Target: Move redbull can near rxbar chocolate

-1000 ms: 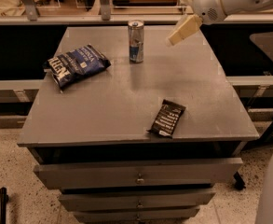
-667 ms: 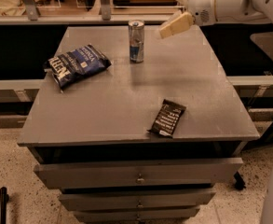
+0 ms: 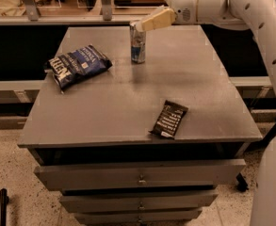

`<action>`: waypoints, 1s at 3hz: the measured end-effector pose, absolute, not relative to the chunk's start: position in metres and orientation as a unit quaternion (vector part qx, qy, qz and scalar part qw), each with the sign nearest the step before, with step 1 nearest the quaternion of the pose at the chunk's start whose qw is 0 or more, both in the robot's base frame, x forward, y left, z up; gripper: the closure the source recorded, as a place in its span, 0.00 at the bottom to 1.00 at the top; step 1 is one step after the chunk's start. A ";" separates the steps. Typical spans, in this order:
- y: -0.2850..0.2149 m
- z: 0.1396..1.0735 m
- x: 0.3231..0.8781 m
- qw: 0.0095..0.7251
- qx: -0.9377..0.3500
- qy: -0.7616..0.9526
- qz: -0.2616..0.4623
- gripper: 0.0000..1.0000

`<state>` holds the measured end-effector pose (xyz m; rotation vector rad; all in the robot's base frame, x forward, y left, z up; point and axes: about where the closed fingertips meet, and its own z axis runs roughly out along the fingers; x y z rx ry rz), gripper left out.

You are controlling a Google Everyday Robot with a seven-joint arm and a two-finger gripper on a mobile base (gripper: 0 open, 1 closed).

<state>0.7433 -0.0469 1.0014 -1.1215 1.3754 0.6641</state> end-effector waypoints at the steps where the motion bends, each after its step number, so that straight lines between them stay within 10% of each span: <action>1: -0.020 0.994 0.743 0.575 -0.485 0.588 0.300 0.00; 3: 0.014 0.958 0.748 0.552 -0.468 0.606 0.330 0.00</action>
Offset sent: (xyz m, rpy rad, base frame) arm -0.0001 0.0698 -0.0433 0.0014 0.1014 0.0577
